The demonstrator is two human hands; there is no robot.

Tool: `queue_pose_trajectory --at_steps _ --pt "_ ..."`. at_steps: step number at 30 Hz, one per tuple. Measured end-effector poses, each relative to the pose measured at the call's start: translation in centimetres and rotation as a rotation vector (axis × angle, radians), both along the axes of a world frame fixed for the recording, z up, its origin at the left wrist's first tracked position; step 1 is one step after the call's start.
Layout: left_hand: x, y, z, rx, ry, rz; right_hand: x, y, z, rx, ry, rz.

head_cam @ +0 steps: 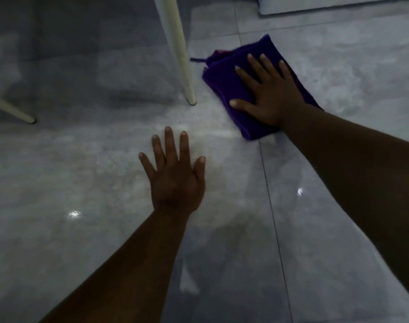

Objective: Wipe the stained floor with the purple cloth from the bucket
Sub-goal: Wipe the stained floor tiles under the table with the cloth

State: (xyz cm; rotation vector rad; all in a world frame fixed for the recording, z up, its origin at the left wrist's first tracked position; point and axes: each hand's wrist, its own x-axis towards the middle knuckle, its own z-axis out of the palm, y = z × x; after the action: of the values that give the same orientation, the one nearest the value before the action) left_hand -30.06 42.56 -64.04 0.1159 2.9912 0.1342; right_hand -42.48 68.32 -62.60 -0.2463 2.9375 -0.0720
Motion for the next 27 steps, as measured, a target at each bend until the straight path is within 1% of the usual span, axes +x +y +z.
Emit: queue_pose_trajectory --at_steps 3,7,10,13,17,20,23,27 --pt "-0.1 -0.1 0.0 0.014 0.009 -0.005 -4.1 -3.0 -0.3 -0.009 0.022 -0.032" --pt "-0.1 0.0 0.0 -0.004 0.007 -0.004 -6.0 -4.8 0.1 -0.013 -0.005 -0.069" --pt "-0.2 -0.2 -0.1 -0.012 -0.004 -0.013 -5.5 -3.2 0.2 -0.022 -0.004 -0.067" --pt "-0.2 -0.2 -0.3 -0.004 -0.005 -0.013 -3.2 0.9 0.3 -0.017 0.022 -0.177" --pt "-0.3 -0.1 -0.3 -0.003 0.004 -0.020 2.7 6.1 0.3 -0.029 0.026 -0.333" --pt "-0.3 -0.2 -0.4 -0.027 -0.004 -0.007 8.2 5.3 0.1 -0.036 0.027 -0.347" --pt "-0.3 0.0 -0.5 -0.031 -0.007 -0.004 15.2 2.6 -0.1 -0.021 0.013 -0.246" --pt "-0.4 -0.3 -0.5 -0.027 -0.008 -0.006 27.5 1.3 0.6 -0.004 -0.043 -0.019"
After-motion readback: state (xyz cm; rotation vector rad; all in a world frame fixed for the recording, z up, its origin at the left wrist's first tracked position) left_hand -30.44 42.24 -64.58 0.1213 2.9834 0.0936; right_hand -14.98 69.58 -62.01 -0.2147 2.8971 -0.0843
